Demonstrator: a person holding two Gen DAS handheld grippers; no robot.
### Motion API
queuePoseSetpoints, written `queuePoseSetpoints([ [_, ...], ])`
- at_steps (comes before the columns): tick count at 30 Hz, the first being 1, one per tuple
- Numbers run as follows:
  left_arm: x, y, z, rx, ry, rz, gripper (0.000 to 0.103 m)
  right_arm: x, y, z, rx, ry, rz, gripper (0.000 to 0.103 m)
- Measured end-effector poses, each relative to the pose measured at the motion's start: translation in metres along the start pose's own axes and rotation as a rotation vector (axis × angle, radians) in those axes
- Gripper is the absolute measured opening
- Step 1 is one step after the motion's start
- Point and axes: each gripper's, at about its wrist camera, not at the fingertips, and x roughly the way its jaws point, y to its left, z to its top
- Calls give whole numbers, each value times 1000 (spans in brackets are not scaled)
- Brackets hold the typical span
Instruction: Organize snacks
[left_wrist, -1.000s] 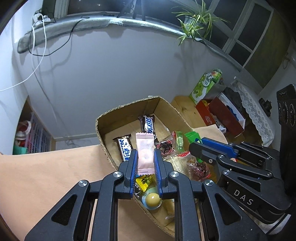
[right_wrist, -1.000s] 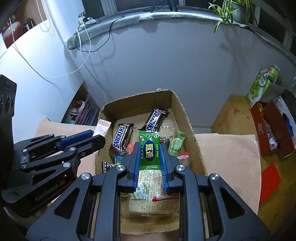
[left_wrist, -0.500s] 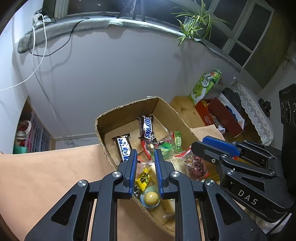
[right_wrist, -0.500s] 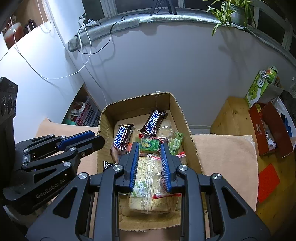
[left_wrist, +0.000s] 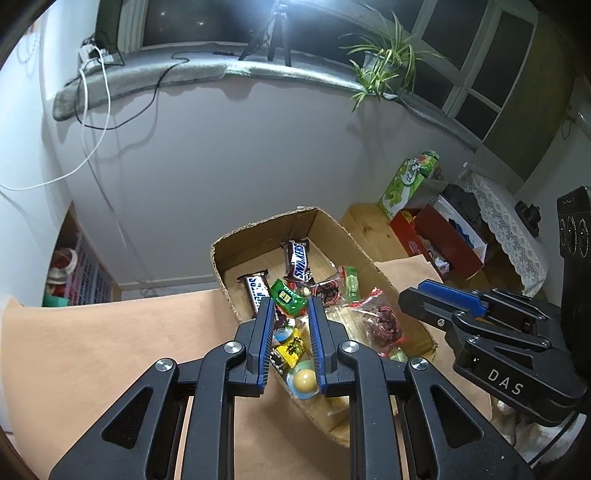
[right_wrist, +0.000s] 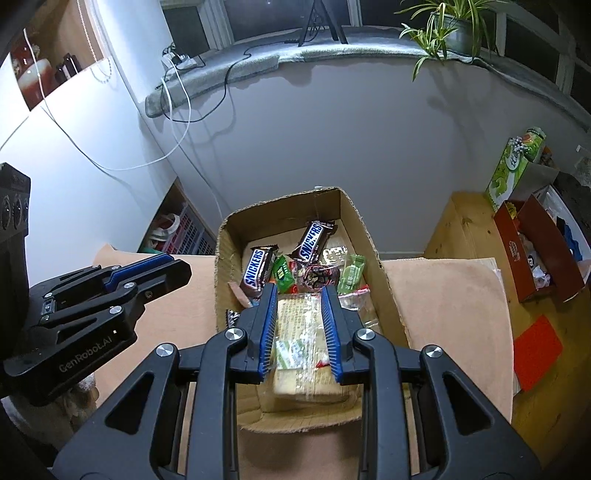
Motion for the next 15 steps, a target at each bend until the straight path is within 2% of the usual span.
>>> queuePoseSetpoints([
  [1, -3, -1, -1, 1, -2, 1, 17, -3, 0, -2, 3, -6, -2, 32],
  [3, -8, -2, -3, -2, -8, 1, 18, -14, 1, -7, 13, -31, -10, 49],
  [7, -18, -3, -10, -7, -20, 3, 28, -27, 3, -15, 22, -49, -29, 55],
  [9, -24, -4, -14, -8, -24, 8, 34, -33, 4, -19, 25, -57, -43, 69],
  [15, -38, -8, -21, -4, -35, 35, 51, -52, 4, -30, 37, -83, -91, 82],
])
